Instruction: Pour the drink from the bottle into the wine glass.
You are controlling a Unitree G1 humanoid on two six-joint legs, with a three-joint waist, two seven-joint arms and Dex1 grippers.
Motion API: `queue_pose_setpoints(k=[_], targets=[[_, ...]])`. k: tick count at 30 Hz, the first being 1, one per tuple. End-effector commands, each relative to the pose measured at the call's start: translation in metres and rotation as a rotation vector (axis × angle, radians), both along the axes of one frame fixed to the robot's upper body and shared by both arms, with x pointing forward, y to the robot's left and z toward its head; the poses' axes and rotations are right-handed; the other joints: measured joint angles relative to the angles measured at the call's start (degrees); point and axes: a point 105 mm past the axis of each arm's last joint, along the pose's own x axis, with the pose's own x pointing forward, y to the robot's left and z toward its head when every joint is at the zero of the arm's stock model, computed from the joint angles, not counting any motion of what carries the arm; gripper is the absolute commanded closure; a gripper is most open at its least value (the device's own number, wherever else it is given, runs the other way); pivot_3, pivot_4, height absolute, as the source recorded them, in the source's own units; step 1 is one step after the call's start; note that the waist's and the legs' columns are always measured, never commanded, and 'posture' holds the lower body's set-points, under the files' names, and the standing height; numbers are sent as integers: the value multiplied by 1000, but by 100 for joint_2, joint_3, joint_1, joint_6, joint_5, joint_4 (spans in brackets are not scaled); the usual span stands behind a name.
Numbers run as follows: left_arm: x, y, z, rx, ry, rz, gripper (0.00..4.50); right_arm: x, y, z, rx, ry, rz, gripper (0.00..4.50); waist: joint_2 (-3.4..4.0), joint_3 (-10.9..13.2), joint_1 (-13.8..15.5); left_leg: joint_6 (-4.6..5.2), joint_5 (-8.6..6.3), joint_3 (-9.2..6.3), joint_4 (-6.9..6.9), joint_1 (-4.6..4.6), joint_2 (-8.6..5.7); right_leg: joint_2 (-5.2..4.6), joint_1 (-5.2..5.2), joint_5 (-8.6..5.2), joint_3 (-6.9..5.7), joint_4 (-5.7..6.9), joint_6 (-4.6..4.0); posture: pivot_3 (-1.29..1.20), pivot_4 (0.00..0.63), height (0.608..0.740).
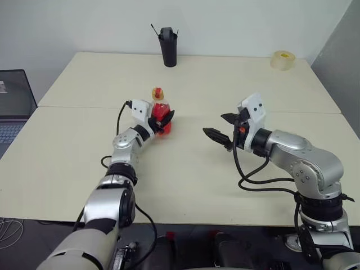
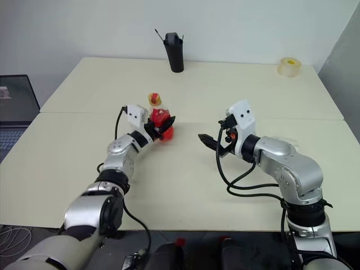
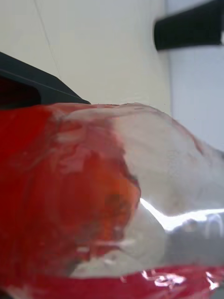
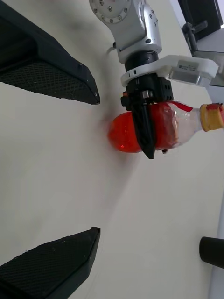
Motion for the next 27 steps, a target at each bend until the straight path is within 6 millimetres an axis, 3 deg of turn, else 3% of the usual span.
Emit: queue_pose_setpoints(k=[1,5,9,16,27], targets=[[-22,-17,27,14,-113,-117,2290,-14,9,34,67,-87,28,0,0,0,-24,1,0,-1,0,1,1,0,0,0,9,4,0,0,150,740],[-54,-40,27,51,-118,-198,2291,-30,29,52,127,-103,88,0,1,-1,-31,5,-3,-7,0,3,7,2,-5,0,21,17,-1,0,150,740],[-68,-54,27,49,-92,-218,2292,-34,39,49,114,-77,82,0,1,-1,-4,20,-11,-9,3,2,2,-2,-3,0,20,17,-1,0,150,740],[-74,-68,31,22,-74,-233,2326,-29,42,40,151,-21,22,0,1,-2,-11,21,-11,-8,2,2,-1,-1,-2,0,19,15,-1,0,150,740],[-77,-75,25,55,-81,-256,2326,-12,41,46,200,-28,-62,0,2,-2,-17,21,-11,-8,0,3,-1,3,-2,0,18,12,-1,0,150,740]])
